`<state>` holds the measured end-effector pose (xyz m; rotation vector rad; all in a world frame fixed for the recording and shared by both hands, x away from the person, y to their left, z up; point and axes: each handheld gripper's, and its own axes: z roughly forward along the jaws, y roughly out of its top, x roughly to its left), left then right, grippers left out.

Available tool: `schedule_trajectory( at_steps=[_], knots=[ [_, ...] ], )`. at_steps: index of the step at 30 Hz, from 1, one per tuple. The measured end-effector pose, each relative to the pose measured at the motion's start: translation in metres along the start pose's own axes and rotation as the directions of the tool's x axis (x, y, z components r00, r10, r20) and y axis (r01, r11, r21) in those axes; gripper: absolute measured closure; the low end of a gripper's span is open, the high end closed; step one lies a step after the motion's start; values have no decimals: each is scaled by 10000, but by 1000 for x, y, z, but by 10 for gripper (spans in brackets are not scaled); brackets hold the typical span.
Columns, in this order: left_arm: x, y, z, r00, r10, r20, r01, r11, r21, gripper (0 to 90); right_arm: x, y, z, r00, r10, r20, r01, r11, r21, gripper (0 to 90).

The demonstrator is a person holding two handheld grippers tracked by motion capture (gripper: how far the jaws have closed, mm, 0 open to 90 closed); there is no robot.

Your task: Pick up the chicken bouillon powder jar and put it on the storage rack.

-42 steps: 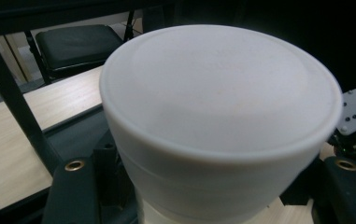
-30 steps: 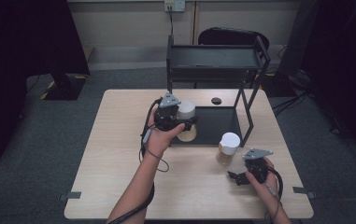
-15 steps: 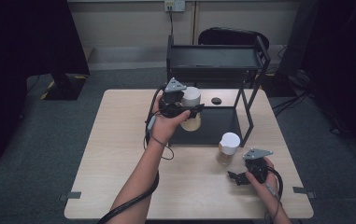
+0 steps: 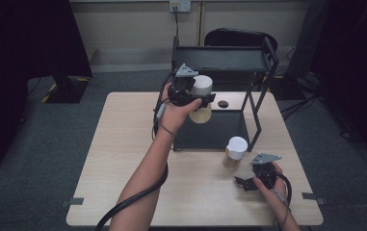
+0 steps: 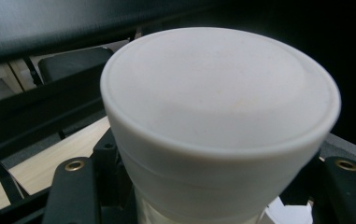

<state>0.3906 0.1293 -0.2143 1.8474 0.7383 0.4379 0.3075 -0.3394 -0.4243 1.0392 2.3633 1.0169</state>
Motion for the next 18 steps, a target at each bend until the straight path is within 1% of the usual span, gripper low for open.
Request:
schedule_trajectory(
  at_steps=[1,2,3,4,5,8,9,10,13,14,15,16,17,18],
  knots=[
    [0,0,0,10000,0,0,0,10000,0,350,0,0,0,10000,0,0,0,10000,0,0],
    [0,5,-1,10000,-7,-22,7,10000,-31,350,0,0,0,10000,-8,5,8,10000,3,0],
    [0,5,-1,10000,-7,-22,7,10000,-31,350,0,0,0,10000,-8,5,8,10000,3,0],
    [0,10,-1,10000,-60,-12,60,9999,-85,350,0,0,0,10000,-13,7,13,10000,1,0],
    [0,10,-1,10000,-60,-12,60,9999,-85,350,0,0,0,10000,-13,7,13,10000,1,0],
    [1,19,-3,9999,-151,-45,150,9997,-177,350,0,0,0,10000,-13,4,13,10000,0,0],
    [1,19,-3,9999,-151,-45,150,9997,-177,349,0,0,0,10000,-13,4,13,10000,0,0],
    [2,23,-4,9998,-194,-57,193,9996,-198,350,0,0,0,10000,-14,8,14,10000,-2,0],
    [2,28,-4,9999,-156,-59,155,9996,-216,350,0,0,0,10000,-14,9,14,10000,1,0],
    [2,34,-5,9999,-126,-90,124,9998,-167,350,0,0,0,10000,-27,7,27,10000,-10,0],
    [2,34,-5,9999,-126,-90,124,9998,-167,350,0,0,0,10000,-27,7,27,10000,-10,0],
    [1,40,-6,9999,-39,-163,37,9999,-161,350,0,0,0,10000,-14,8,14,10000,-1,0],
    [1,40,-6,9999,-39,-163,37,9999,-161,349,0,0,0,10000,-14,8,14,10000,-1,0],
    [2,46,-7,9998,-71,-177,69,9999,-149,350,0,0,0,10000,-30,9,30,10000,-14,0]
  ],
)
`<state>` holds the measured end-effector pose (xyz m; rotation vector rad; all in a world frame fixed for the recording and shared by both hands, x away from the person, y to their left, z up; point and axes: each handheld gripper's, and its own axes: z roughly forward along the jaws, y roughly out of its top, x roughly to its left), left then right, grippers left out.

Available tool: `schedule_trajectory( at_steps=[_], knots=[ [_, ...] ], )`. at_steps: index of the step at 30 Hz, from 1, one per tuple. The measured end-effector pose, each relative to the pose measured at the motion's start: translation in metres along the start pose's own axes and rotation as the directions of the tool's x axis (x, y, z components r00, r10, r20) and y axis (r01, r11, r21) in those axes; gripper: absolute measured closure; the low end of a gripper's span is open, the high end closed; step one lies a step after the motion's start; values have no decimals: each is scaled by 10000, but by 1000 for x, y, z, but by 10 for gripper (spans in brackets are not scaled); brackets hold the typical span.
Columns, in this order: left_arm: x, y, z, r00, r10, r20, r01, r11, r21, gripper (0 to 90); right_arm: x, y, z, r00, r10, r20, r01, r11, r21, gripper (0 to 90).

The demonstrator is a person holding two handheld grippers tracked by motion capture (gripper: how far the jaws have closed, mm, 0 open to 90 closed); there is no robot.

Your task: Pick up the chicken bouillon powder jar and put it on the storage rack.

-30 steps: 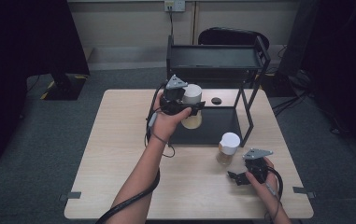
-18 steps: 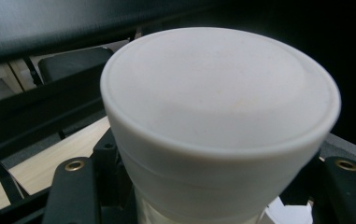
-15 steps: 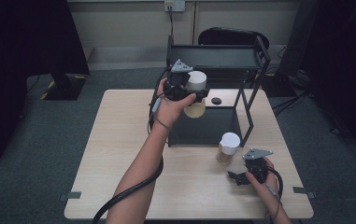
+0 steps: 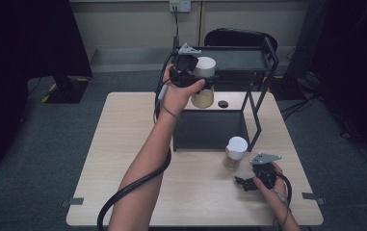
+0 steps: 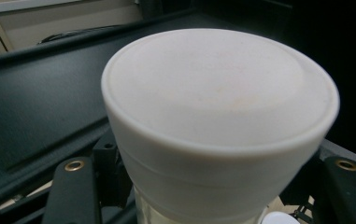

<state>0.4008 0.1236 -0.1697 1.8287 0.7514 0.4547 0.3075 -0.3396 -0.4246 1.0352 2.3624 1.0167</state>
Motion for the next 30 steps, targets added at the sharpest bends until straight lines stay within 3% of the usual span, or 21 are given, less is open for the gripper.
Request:
schedule_trajectory(
  at_steps=[14,30],
  knots=[
    [-1,30,-5,9999,112,-130,-113,9999,-85,349,0,0,0,10000,12,-4,-12,10000,17,0],
    [-5,66,-11,9995,306,43,-306,9994,-172,349,0,0,0,10000,11,-2,-11,10000,8,0]
  ],
)
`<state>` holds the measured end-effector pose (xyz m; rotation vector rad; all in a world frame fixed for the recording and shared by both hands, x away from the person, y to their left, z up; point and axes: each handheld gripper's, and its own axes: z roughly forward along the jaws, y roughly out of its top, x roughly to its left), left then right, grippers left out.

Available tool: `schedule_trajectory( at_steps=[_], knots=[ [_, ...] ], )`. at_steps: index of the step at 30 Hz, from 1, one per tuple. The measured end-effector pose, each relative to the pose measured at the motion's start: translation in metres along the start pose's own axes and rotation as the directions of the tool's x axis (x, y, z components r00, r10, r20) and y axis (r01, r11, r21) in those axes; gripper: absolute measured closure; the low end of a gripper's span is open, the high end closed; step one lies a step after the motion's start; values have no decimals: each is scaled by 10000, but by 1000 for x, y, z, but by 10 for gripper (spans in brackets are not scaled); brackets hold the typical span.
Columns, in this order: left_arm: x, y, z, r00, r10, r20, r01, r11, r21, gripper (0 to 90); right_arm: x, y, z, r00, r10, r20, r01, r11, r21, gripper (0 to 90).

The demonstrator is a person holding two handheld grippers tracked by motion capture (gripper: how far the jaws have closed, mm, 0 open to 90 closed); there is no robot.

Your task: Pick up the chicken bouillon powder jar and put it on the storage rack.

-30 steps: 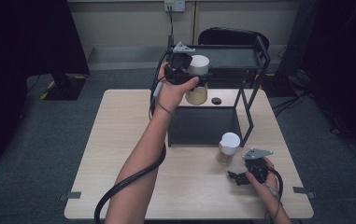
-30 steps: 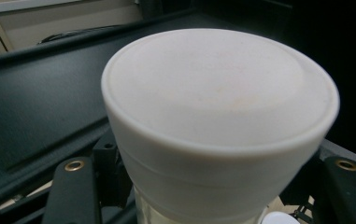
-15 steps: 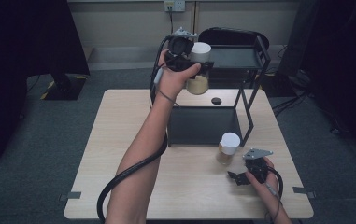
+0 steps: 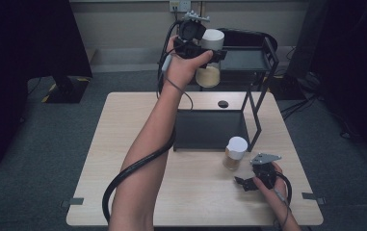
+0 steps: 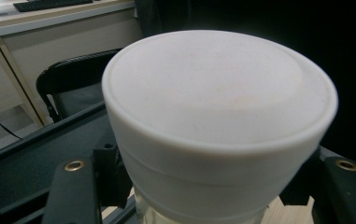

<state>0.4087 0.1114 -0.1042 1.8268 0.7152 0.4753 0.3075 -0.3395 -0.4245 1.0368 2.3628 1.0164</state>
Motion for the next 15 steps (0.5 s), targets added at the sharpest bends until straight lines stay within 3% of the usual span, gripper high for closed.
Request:
schedule_trajectory(
  at_steps=[15],
  knots=[
    [7,23,4,9994,-127,-335,118,9996,-269,349,0,0,0,10000,8,-2,-8,10000,9,0]
  ],
)
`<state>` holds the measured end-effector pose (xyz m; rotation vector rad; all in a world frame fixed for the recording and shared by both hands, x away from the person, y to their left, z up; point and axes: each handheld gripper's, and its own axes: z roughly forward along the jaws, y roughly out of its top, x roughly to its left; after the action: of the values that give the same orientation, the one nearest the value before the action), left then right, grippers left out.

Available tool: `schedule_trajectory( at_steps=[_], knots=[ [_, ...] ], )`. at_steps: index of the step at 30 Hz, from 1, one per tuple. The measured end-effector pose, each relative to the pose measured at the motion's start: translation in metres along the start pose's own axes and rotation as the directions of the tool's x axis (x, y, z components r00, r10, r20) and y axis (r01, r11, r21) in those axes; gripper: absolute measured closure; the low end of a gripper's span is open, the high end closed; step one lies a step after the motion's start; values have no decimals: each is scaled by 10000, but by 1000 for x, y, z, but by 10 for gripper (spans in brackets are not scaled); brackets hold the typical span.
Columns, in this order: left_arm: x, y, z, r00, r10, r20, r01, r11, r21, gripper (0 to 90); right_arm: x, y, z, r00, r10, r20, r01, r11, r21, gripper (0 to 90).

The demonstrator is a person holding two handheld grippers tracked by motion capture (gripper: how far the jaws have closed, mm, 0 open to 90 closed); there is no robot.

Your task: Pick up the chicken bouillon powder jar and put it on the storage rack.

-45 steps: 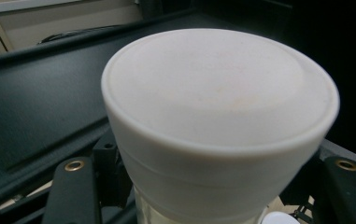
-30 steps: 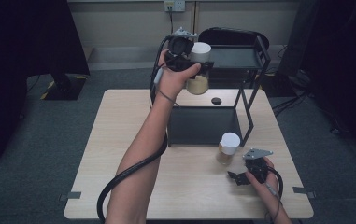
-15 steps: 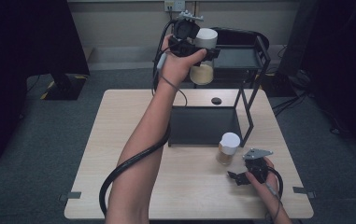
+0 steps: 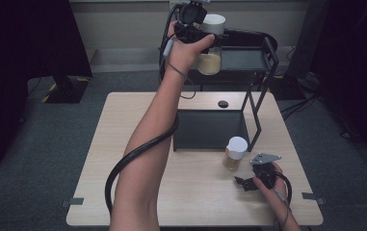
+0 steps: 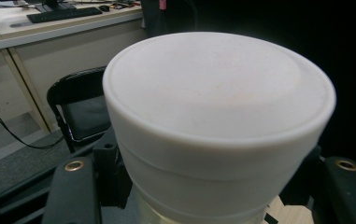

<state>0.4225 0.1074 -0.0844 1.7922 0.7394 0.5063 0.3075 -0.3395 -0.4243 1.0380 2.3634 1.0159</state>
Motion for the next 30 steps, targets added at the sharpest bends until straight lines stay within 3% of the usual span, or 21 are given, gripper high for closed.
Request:
schedule_trajectory(
  at_steps=[15,22,30],
  knots=[
    [19,3,30,9974,-177,-693,176,9998,-27,349,0,0,0,10000,-17,-3,17,10000,-11,0],
    [21,-2,37,9971,-99,-750,99,10000,3,348,0,0,0,10000,-19,2,19,10000,-11,0],
    [14,-7,41,9951,132,-983,-125,9999,76,348,0,0,0,10000,-7,0,7,10000,1,0]
  ],
)
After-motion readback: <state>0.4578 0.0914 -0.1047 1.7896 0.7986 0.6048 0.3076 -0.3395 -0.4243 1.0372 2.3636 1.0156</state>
